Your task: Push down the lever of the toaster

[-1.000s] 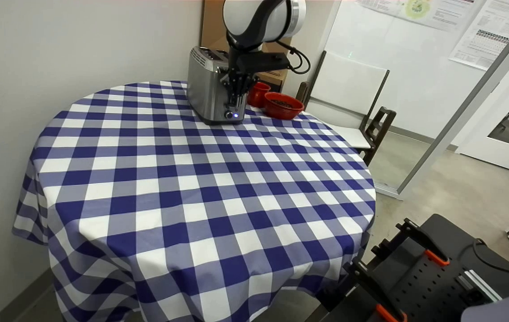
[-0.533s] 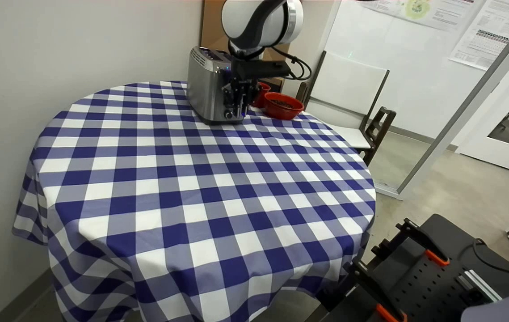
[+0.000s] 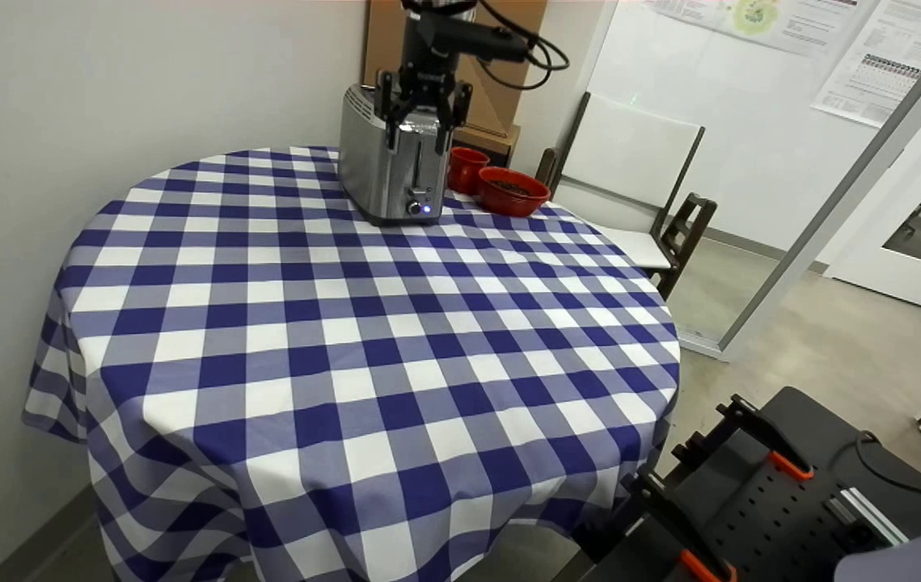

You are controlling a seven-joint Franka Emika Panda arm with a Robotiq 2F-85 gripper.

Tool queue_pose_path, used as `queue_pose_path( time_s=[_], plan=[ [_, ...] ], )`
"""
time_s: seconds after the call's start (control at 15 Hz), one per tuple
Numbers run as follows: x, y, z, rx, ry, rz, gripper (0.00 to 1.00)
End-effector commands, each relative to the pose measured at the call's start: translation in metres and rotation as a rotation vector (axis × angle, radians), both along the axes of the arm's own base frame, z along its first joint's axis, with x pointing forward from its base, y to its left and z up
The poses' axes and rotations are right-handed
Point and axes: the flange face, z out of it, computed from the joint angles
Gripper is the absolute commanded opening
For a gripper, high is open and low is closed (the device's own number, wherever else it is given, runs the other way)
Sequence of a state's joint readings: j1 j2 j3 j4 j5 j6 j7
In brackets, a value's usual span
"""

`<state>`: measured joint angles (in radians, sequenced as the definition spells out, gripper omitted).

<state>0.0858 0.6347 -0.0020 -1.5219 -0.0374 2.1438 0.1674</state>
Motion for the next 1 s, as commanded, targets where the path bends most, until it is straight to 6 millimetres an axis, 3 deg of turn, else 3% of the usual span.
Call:
queue_pose_path(
  time_s=[0.0, 0.27, 0.47, 0.53, 0.67, 0.93],
  plan=[
    [-0.038, -0.002, 0.045, 0.001, 0.074, 0.043, 1.00],
    [-0.076, -0.012, 0.083, -0.010, 0.070, 0.022, 1.00],
    [-0.091, -0.022, 0.104, 0.004, -0.043, -0.042, 1.00],
    [-0.070, -0.014, 0.093, -0.008, 0.008, -0.005, 1.00],
    [-0.081, -0.020, 0.103, -0.004, -0.025, -0.022, 1.00],
    [-0.086, -0.022, 0.103, -0.004, -0.029, -0.027, 1.00]
  ],
)
